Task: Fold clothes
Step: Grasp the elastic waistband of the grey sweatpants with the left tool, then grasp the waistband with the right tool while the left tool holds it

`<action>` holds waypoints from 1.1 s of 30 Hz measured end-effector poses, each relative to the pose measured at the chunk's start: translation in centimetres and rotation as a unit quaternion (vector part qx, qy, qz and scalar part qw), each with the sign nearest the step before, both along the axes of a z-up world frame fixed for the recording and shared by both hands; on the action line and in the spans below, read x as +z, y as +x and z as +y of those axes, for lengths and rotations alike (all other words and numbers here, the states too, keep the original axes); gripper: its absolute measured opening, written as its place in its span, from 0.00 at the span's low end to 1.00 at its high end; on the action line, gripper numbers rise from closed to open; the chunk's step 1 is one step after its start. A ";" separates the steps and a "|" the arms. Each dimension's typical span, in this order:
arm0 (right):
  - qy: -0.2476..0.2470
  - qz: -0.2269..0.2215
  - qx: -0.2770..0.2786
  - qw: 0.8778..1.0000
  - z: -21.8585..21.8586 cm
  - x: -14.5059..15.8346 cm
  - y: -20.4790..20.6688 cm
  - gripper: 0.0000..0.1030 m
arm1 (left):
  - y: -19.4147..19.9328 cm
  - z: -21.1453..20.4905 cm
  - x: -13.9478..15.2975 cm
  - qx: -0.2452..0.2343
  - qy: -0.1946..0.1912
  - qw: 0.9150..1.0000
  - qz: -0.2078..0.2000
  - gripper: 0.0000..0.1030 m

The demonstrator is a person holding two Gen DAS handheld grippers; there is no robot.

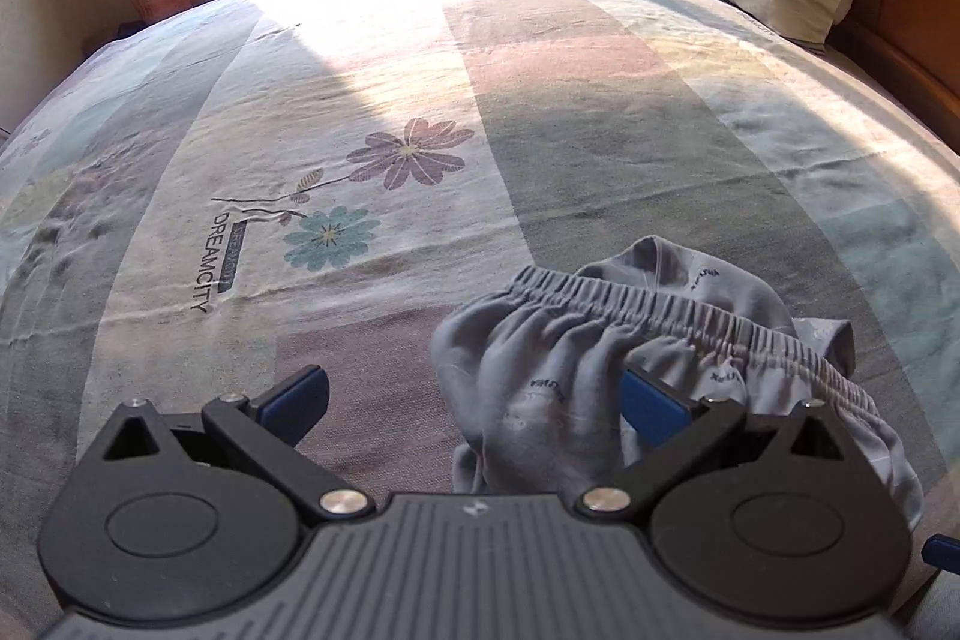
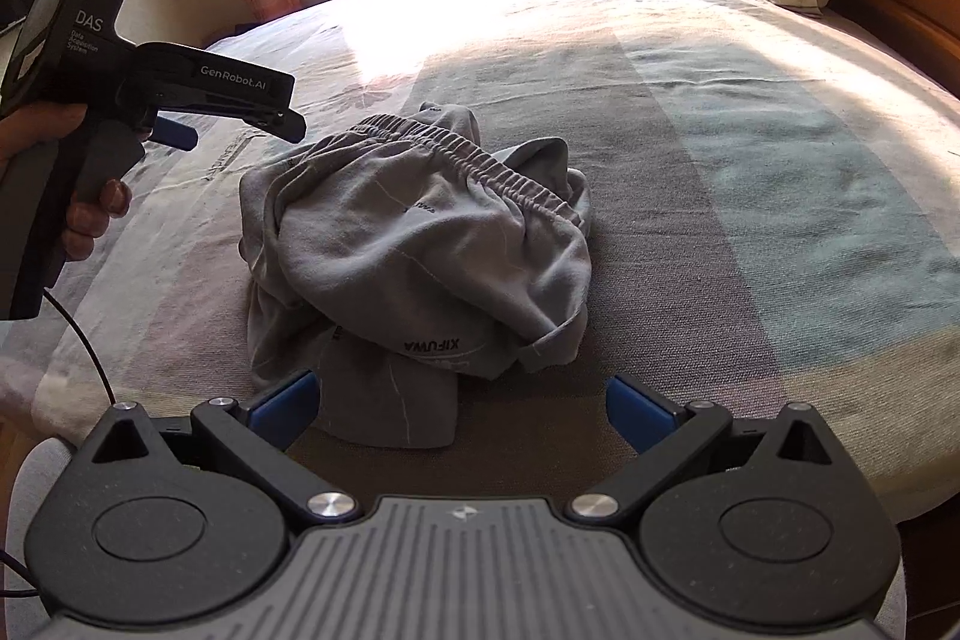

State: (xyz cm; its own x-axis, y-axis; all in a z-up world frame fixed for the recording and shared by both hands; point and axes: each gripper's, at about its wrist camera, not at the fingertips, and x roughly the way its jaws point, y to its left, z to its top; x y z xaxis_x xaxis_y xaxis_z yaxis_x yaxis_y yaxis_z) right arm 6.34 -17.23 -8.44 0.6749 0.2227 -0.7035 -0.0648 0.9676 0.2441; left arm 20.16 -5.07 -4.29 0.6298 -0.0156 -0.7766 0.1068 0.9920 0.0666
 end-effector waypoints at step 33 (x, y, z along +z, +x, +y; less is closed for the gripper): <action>0.043 -0.006 -0.032 0.999 -5.0 0.3 -2.3 1.00 | -5.4 -3.4 -4.6 -0.127 -0.121 0.984 -0.003 1.00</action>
